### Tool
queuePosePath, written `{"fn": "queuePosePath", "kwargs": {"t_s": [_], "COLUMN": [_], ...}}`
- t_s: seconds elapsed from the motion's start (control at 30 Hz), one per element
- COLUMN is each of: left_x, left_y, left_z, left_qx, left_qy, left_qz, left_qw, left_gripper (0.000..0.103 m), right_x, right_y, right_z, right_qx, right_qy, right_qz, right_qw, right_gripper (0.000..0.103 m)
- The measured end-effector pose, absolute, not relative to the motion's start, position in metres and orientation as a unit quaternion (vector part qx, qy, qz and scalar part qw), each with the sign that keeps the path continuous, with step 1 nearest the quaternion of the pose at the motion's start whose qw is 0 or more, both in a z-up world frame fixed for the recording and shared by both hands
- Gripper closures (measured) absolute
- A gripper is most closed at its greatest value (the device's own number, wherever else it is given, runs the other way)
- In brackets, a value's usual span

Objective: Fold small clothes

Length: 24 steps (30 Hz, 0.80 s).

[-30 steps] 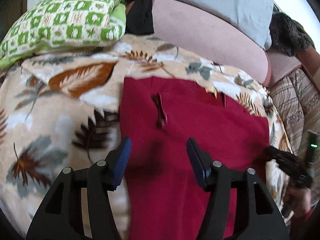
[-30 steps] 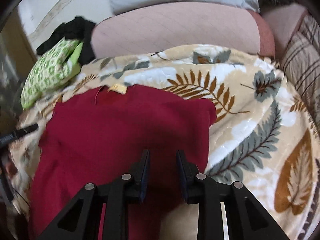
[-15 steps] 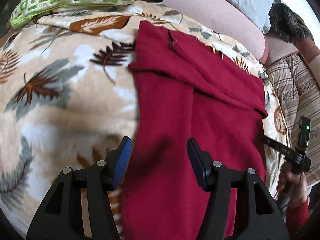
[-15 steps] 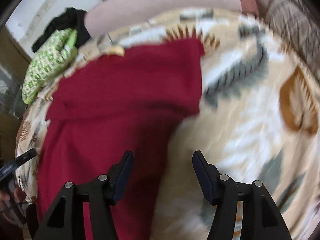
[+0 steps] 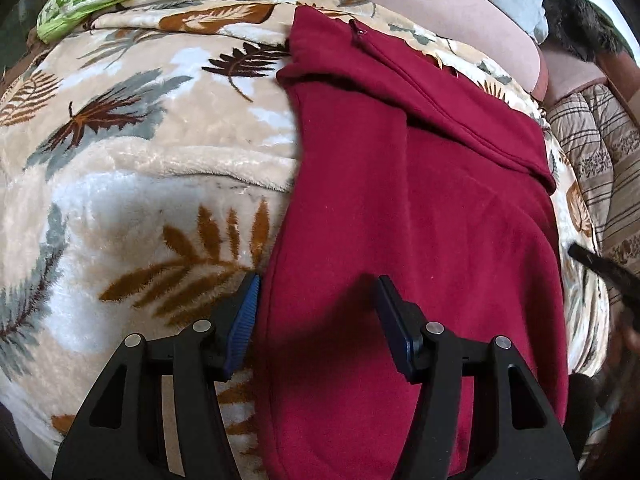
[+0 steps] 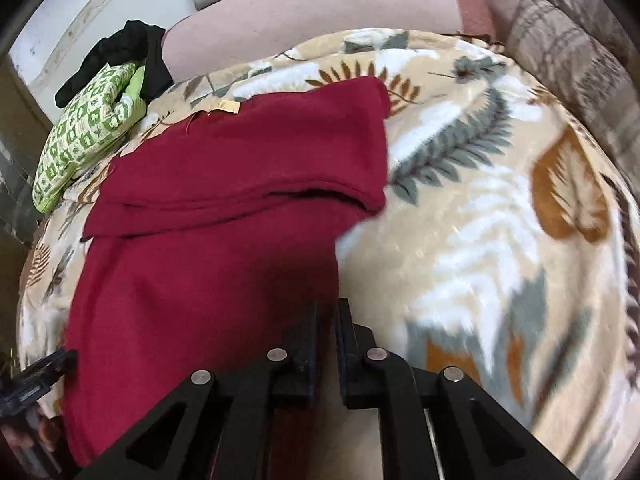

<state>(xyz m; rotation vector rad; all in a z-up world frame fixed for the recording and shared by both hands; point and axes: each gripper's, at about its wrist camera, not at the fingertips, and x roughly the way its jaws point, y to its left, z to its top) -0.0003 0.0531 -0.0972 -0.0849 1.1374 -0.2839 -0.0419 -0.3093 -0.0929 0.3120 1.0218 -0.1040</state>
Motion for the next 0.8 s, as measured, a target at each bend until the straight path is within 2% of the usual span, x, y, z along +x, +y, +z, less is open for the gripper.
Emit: {"fn": "queuePosePath", "kwargs": {"t_s": [0.07,0.2,0.27,0.37,0.5,0.7,0.73,0.77,0.8], "left_x": [-0.003,-0.010,-0.013,-0.020,-0.022,-0.042,-0.045,-0.049,-0.052], "left_y": [0.050,0.036,0.032,0.029,0.037,0.067,0.071,0.076,0.080], "left_z": [-0.099,-0.102,-0.104,-0.107,-0.104,-0.087,-0.085,-0.084,-0.083], "left_qx": [-0.033,0.015,0.030,0.057,0.051,0.015,0.008,-0.002,-0.014], "left_qy": [0.532,0.525,0.525,0.519,0.550,0.553,0.550,0.549,0.549], "left_qz": [-0.135,-0.129,-0.135,-0.148,-0.164,-0.152,-0.149,-0.147,-0.146], "left_qw": [0.835,0.841,0.840,0.840,0.817,0.819,0.821,0.823,0.823], "left_gripper": [0.035,0.030,0.019,0.019,0.019,0.019,0.019,0.019,0.019], "right_x": [-0.070,-0.098,-0.103,-0.105,-0.112,-0.114,-0.119,-0.124,-0.131], "right_y": [-0.298,-0.280,-0.276,-0.271,-0.293,-0.305,-0.305,-0.306,-0.306], "right_z": [-0.090,-0.109,-0.127,-0.120,-0.098,-0.102,-0.101,-0.100,-0.100], "right_qx": [0.158,0.177,0.180,0.145,0.137,0.171,0.182,0.186,0.188], "right_qy": [0.490,0.502,0.505,0.489,0.460,0.474,0.478,0.486,0.490], "right_qz": [-0.021,-0.004,-0.010,-0.004,-0.033,-0.023,-0.019,-0.021,-0.017], "right_qw": [0.857,0.846,0.844,0.860,0.877,0.863,0.859,0.854,0.851], "right_gripper": [0.058,0.057,0.056,0.097,0.097,0.097,0.094,0.085,0.069]}}
